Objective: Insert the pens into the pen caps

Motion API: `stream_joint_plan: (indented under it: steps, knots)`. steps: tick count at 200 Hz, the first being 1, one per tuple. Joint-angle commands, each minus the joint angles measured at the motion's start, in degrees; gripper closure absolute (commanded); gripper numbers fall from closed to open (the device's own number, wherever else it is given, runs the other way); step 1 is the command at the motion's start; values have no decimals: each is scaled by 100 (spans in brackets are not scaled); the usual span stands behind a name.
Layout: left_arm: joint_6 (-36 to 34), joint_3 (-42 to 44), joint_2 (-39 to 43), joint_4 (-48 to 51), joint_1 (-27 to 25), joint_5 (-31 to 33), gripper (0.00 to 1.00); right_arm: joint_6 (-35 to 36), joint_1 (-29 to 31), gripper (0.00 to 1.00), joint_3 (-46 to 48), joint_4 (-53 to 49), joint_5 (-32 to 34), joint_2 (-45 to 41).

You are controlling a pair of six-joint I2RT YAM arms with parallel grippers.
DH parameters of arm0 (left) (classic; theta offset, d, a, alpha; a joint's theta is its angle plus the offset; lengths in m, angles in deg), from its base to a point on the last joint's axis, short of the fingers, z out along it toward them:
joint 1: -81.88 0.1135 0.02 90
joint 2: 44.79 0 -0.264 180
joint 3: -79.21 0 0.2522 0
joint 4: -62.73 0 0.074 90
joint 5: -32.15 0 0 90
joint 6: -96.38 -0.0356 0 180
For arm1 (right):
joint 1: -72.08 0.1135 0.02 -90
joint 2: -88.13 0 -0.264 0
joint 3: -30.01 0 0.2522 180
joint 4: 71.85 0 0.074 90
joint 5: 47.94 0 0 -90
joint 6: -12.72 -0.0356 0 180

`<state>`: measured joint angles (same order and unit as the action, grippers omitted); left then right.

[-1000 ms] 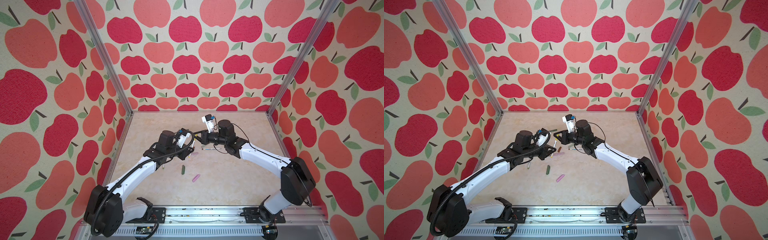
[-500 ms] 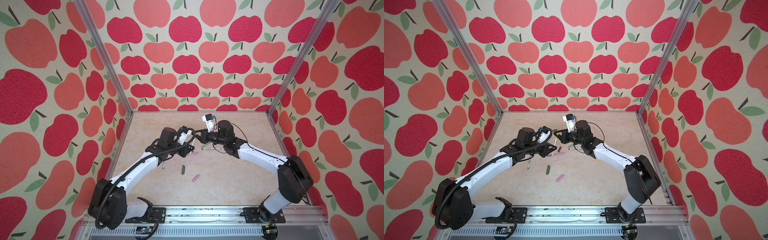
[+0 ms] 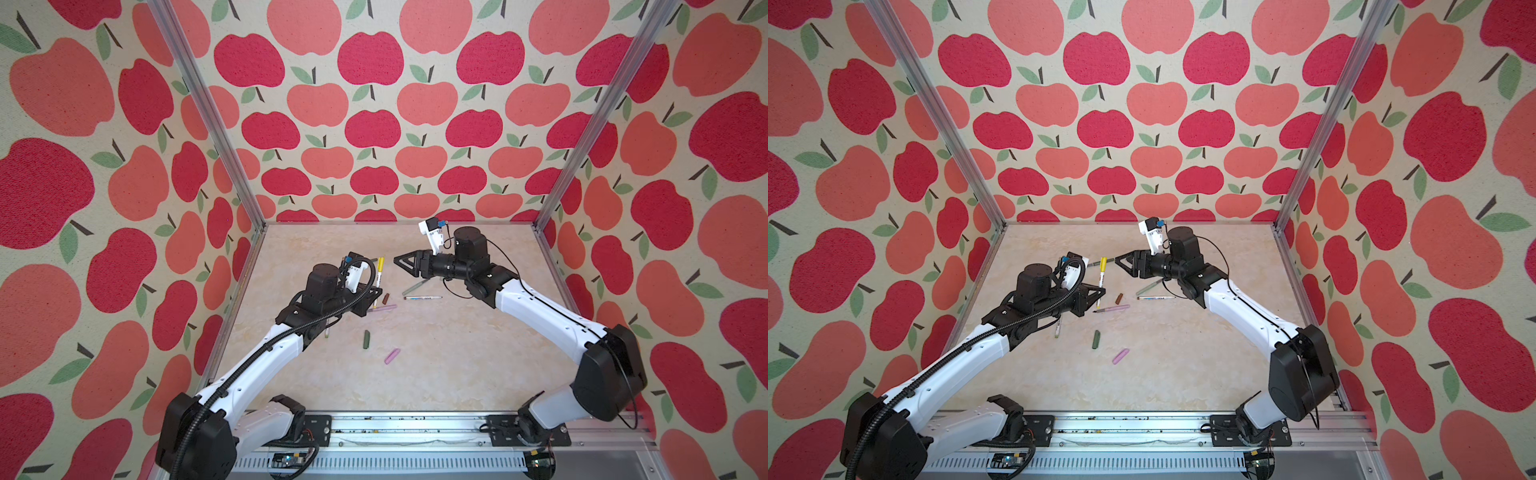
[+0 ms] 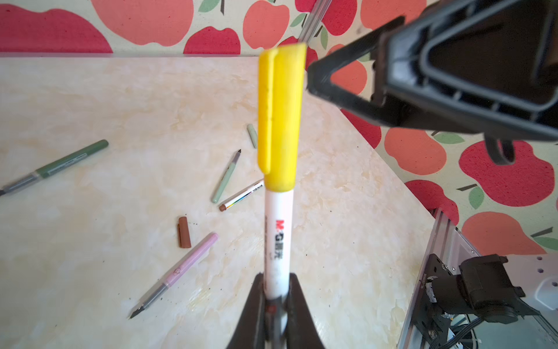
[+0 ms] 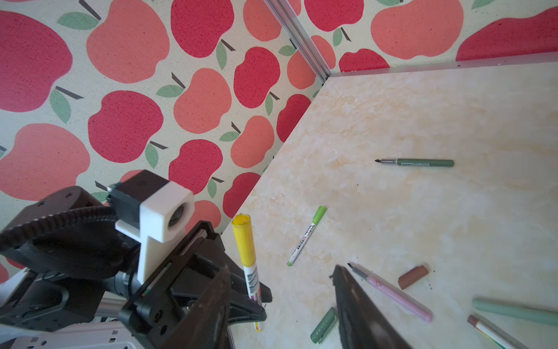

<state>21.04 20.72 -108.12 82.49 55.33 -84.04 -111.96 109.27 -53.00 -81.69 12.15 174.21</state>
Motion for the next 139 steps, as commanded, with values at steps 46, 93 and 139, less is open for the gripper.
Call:
stream_joint_plan:
  steps: [46,93,139]
  knots:
    - [1033,-127,-504,2250,27,1462,100,138,-19,40,91,-431,-21,114]
    - [1070,-470,-1512,2615,2,1874,100,238,-27,40,182,-507,54,176]
    - [1074,-762,-2352,2642,24,2101,100,244,-66,39,350,-480,21,191]
